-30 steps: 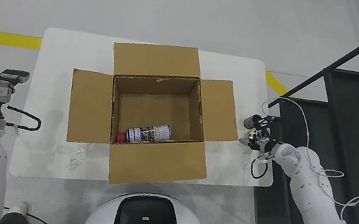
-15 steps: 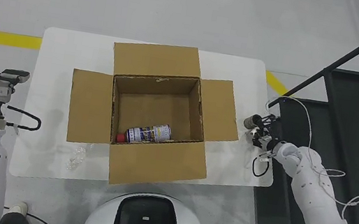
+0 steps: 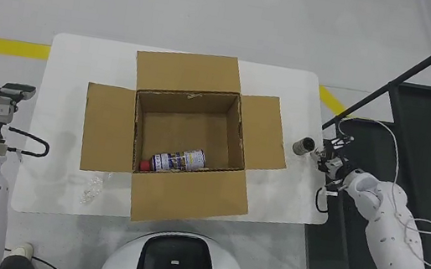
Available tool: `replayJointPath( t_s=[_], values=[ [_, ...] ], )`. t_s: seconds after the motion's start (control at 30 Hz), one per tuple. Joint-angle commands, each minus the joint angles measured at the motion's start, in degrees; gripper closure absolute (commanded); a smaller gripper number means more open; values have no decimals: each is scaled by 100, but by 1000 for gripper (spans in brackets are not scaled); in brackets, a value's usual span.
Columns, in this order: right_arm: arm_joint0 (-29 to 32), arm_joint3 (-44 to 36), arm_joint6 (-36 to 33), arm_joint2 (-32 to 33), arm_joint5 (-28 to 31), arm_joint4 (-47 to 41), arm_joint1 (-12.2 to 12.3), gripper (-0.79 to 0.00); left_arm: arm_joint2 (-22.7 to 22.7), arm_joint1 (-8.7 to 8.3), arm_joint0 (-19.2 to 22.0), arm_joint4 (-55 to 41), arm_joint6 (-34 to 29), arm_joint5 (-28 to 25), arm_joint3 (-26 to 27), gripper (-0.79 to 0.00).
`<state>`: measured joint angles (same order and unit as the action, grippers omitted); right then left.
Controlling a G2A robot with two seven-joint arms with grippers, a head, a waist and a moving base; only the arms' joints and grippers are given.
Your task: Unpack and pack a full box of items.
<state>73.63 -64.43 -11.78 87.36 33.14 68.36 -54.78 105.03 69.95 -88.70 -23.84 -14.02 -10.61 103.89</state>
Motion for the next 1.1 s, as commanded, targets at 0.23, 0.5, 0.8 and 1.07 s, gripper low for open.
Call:
replayJointPath(
  t_s=[0.23,0.5,0.8,1.07],
  values=[
    [968,-2032,-401,518,-95,-89,92,0,0,0,0,0,0,0,0,-785],
    [1325,-3333,-411,507,0,-107,90,0,0,0,0,0,0,0,0,-785],
    [1286,-3499,-332,447,159,-181,86,0,0,0,0,0,0,0,0,-785],
    [1286,-3499,-332,447,159,-181,86,0,0,0,0,0,0,0,0,-785]
  ],
)
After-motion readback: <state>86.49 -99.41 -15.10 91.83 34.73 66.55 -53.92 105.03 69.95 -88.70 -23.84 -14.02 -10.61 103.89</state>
